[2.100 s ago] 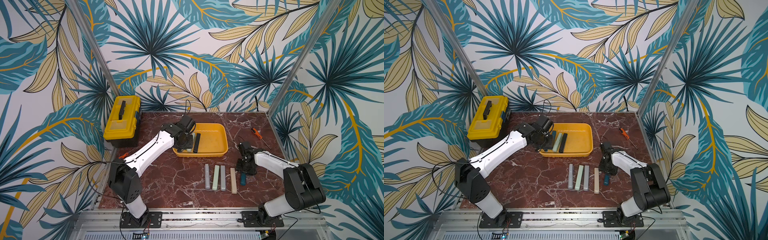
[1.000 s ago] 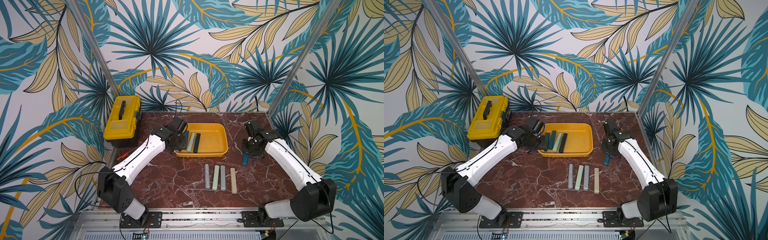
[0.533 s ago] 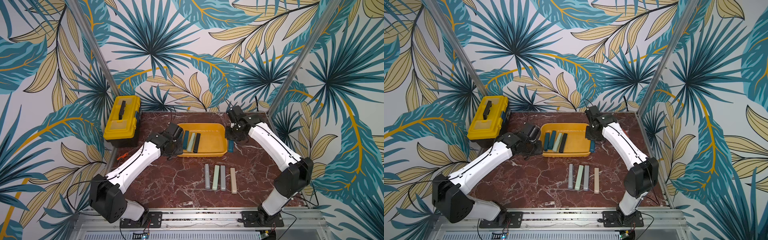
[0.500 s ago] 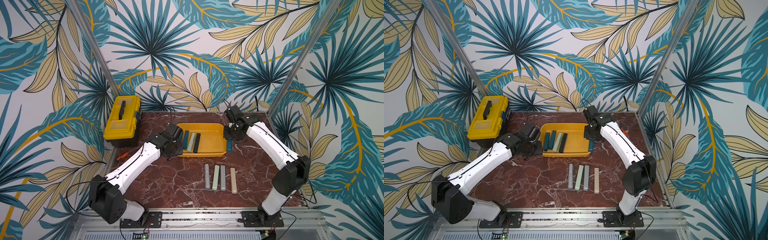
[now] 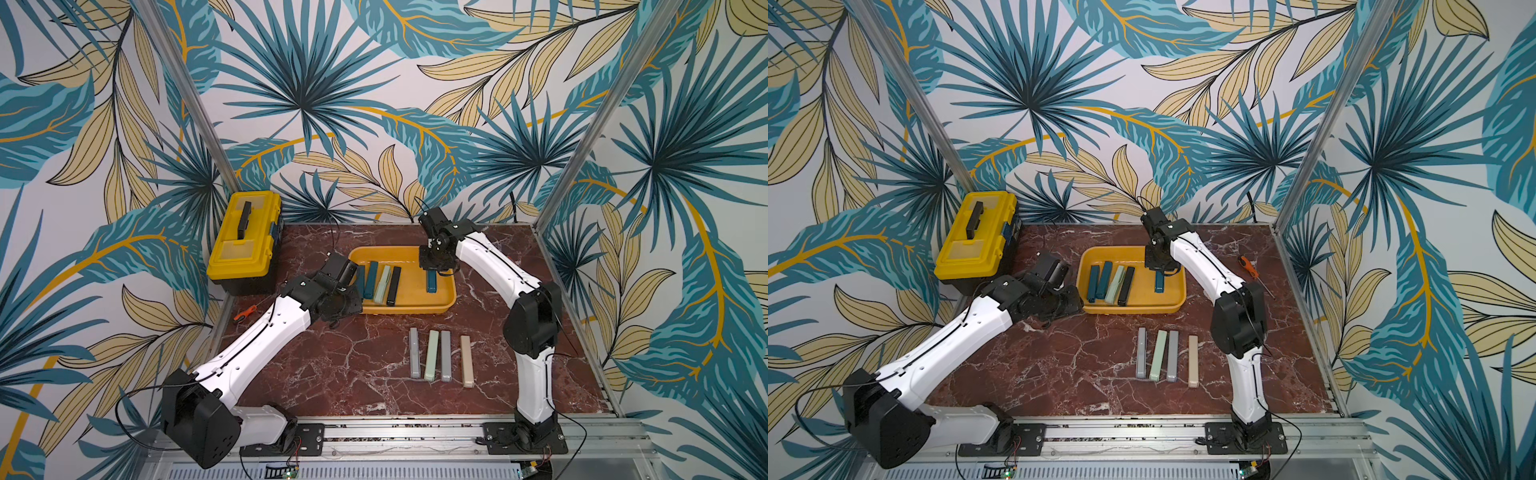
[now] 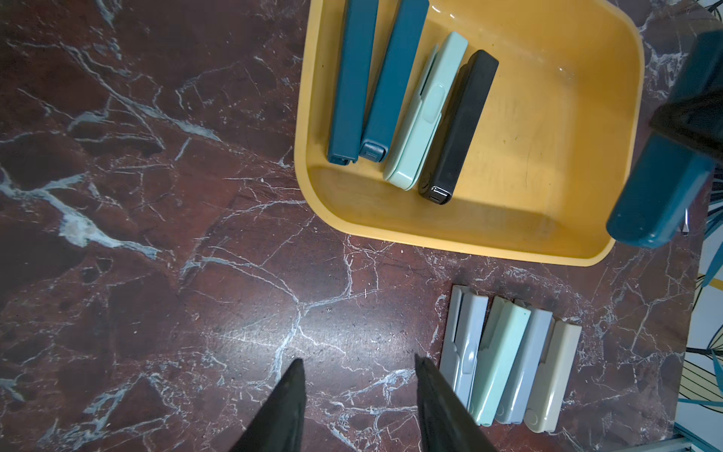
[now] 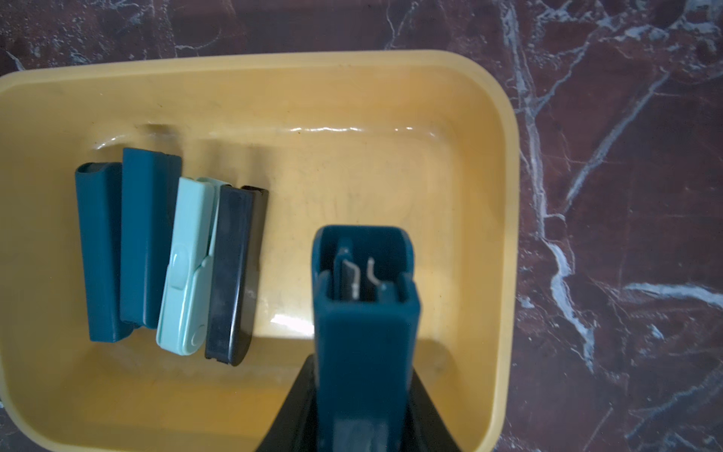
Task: Put the pruning pliers into the storage box
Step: Place the pruning pliers in the storage box.
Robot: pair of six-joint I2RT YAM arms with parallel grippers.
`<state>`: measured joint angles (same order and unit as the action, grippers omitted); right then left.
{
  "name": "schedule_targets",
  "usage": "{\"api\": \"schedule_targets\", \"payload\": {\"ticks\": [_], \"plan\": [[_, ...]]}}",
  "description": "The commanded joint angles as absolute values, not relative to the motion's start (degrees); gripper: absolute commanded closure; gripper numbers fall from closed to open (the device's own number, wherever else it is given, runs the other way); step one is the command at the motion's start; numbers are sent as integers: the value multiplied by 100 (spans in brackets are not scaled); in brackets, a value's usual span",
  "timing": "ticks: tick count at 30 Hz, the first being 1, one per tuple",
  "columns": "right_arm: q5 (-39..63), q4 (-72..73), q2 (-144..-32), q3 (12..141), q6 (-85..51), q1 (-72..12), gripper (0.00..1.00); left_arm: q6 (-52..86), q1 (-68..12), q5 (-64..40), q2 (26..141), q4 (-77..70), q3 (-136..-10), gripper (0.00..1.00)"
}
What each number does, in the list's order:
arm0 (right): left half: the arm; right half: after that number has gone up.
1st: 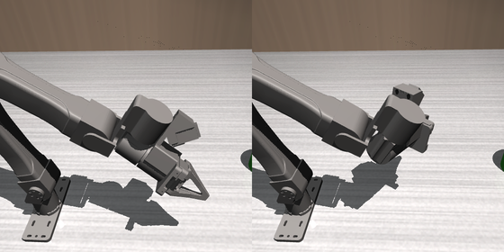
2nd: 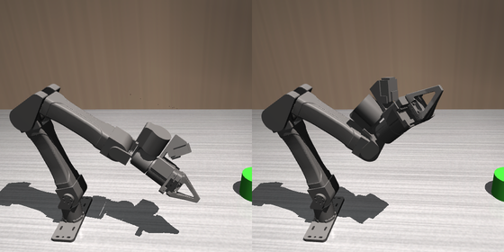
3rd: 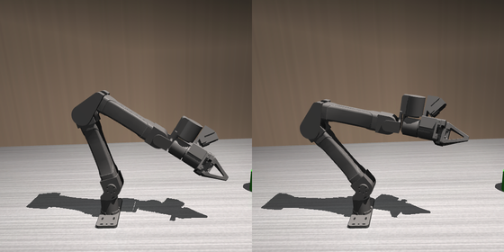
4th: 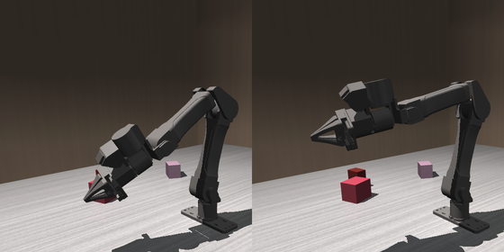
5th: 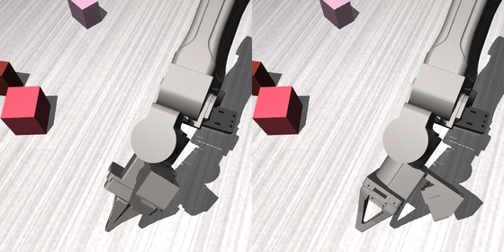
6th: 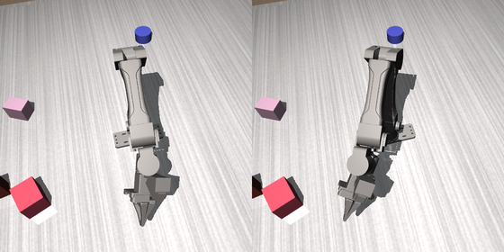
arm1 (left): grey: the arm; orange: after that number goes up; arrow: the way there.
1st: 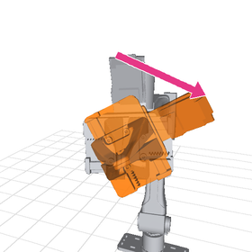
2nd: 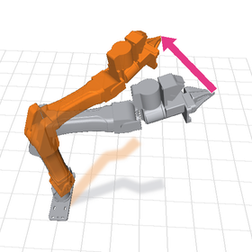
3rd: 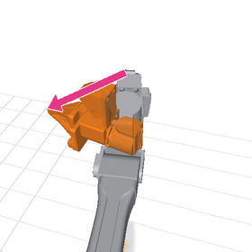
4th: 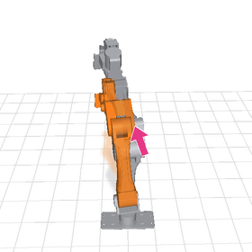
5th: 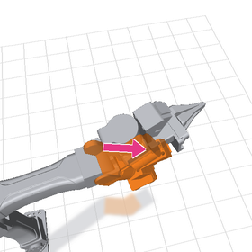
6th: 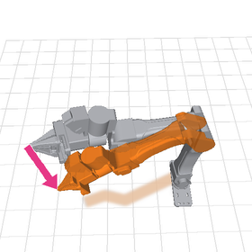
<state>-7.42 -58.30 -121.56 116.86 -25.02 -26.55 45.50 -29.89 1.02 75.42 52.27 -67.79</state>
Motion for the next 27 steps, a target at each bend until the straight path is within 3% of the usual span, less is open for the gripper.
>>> {"api": "schedule_targets", "payload": {"ticks": [1,27], "plan": [[-700,-5795,-12467,11979,-2356,-2695,75,4715,-2940,32,7451,5133,-6617,52],[-156,-5630,-14370,13276,-2531,-2948,74,4772,-2901,169,7251,5326,-6364,52]]}}
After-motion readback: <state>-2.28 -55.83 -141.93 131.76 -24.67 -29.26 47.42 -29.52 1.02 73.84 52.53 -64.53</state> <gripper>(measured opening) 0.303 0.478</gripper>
